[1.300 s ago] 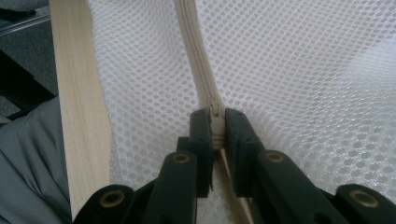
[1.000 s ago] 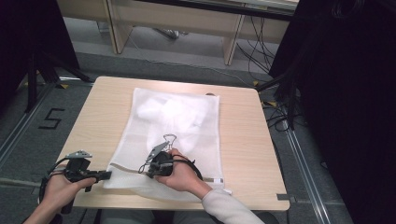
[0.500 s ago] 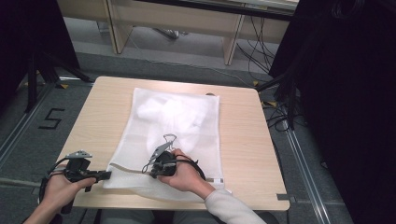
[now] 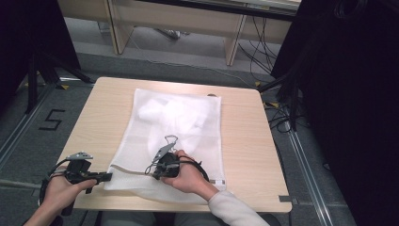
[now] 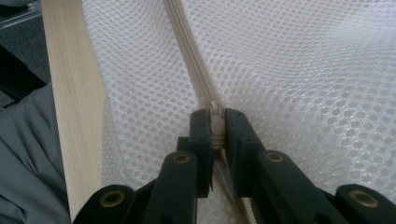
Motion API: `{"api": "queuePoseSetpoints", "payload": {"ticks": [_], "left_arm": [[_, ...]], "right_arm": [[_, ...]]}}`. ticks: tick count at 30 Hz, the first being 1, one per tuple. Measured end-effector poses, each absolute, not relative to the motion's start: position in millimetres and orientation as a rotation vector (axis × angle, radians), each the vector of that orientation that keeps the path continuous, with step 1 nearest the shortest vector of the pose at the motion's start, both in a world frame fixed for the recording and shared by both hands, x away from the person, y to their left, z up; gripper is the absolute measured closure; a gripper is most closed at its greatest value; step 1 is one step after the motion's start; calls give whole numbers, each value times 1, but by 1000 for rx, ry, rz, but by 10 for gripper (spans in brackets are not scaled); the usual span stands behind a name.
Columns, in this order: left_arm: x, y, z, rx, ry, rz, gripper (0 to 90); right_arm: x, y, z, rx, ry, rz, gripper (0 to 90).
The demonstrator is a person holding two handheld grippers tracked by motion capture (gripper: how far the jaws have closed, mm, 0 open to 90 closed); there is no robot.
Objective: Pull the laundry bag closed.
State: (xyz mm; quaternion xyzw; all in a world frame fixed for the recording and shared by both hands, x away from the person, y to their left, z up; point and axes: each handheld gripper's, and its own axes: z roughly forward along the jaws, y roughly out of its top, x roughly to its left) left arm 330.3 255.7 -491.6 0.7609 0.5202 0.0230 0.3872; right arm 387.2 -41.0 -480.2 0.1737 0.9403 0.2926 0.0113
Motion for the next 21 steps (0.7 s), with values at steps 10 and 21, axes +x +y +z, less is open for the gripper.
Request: {"api": "queuePoseSetpoints", "payload": {"ticks": [10, 21], "left_arm": [[330, 258, -491, 1972, 1302, 53, 861], [331, 256, -492, 1946, 1322, 59, 861]], "right_arm": [[388, -46, -479, 552, 2935, 893, 828], [388, -51, -479, 555, 2931, 889, 828]]}}
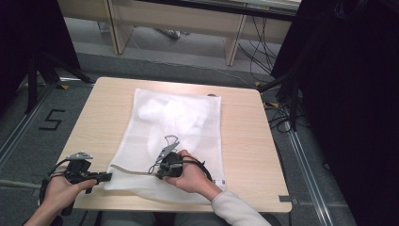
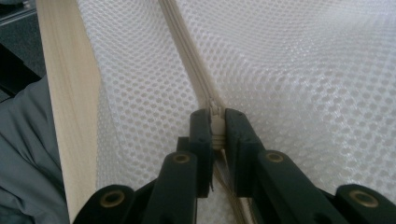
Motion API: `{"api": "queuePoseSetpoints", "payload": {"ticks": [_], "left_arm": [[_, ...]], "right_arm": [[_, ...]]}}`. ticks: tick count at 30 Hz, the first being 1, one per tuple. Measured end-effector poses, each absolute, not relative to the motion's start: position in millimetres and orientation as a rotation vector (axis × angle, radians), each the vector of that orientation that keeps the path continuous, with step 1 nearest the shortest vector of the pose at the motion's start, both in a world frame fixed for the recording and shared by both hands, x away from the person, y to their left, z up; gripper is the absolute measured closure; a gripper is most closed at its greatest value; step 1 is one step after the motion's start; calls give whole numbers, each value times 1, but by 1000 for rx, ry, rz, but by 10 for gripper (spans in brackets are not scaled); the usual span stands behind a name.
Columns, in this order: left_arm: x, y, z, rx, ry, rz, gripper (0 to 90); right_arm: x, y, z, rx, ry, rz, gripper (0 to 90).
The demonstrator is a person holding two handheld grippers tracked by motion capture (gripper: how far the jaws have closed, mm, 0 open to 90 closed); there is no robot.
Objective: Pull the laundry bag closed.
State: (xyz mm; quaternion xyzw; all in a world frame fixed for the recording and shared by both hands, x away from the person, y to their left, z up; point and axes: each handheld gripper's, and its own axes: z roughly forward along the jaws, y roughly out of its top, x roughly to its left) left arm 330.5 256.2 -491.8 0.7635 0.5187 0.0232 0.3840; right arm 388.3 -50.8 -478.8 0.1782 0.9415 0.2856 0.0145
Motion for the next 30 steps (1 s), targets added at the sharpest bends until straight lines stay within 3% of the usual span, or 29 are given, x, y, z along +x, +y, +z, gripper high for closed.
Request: {"api": "queuePoseSetpoints", "payload": {"ticks": [30], "left_arm": [[331, 258, -492, 1976, 1299, 58, 861]], "right_arm": [[388, -60, -478, 569, 2929, 878, 827]]}}
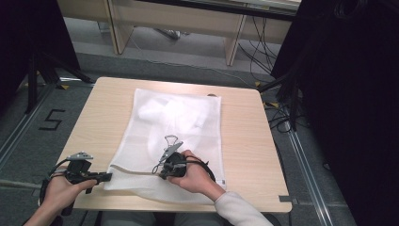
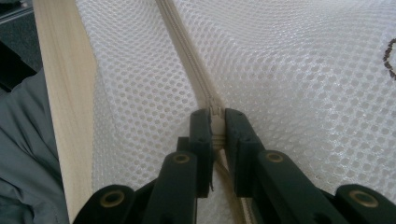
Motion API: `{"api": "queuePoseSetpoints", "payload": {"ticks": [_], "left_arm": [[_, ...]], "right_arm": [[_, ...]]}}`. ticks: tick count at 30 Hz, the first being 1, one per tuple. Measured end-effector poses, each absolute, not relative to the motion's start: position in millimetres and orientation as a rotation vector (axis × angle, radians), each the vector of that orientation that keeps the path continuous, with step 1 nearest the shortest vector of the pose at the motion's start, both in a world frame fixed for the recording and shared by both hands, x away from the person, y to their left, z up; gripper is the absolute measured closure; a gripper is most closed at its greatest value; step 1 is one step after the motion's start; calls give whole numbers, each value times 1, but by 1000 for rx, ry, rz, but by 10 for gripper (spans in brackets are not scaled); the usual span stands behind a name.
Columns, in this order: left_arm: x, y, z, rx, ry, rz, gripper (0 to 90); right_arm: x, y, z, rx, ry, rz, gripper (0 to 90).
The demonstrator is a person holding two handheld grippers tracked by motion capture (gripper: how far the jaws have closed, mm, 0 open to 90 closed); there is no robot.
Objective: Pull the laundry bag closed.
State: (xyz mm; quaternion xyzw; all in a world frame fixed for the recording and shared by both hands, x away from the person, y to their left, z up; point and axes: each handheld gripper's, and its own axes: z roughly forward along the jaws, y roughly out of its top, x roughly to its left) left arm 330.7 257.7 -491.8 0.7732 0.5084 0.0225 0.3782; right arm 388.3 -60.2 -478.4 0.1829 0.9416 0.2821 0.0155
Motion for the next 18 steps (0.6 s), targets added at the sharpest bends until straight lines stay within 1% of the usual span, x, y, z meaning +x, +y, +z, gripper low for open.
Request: {"api": "queuePoseSetpoints", "payload": {"ticks": [2, 3, 6, 18], "left_arm": [[331, 257, -492, 1972, 1299, 56, 861], [330, 254, -492, 1933, 1321, 59, 861], [331, 258, -492, 1978, 1296, 57, 861], [331, 257, -492, 1974, 1306, 58, 861]], "right_arm": [[388, -61, -478, 570, 2930, 878, 828], [389, -61, -478, 571, 2930, 879, 828], [388, -62, -477, 578, 2933, 882, 828], [389, -65, -477, 581, 2927, 881, 828]]}}
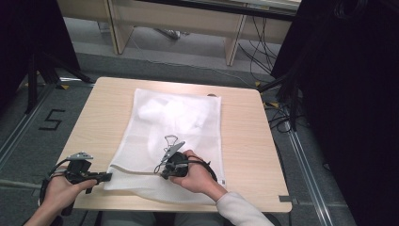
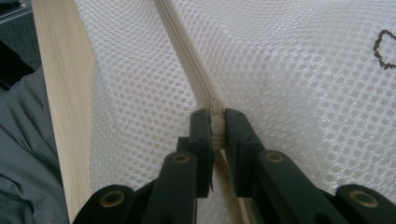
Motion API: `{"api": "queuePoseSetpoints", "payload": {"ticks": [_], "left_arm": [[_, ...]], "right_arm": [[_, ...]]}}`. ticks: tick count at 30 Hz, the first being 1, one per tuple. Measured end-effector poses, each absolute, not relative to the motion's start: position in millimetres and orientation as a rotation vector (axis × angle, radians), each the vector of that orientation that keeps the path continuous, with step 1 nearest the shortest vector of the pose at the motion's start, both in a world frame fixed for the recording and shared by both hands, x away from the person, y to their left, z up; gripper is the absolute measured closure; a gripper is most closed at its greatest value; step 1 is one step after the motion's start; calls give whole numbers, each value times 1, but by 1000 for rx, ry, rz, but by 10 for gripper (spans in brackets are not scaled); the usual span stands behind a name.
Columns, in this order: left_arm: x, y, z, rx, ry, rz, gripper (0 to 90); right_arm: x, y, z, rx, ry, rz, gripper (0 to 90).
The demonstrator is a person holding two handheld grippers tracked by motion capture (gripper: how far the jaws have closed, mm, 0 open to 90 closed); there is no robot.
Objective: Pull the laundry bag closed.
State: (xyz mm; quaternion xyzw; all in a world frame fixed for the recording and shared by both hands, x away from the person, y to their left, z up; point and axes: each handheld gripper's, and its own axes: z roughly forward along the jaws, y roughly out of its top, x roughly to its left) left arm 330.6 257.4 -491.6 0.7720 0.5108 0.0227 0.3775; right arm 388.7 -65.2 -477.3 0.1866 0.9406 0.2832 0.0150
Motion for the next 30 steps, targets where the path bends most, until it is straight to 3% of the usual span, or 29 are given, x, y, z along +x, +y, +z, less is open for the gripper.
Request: {"api": "queuePoseSetpoints", "payload": {"ticks": [30], "left_arm": [[331, 258, -492, 1980, 1300, 60, 861]], "right_arm": [[389, -75, -477, 594, 2927, 862, 828]]}}
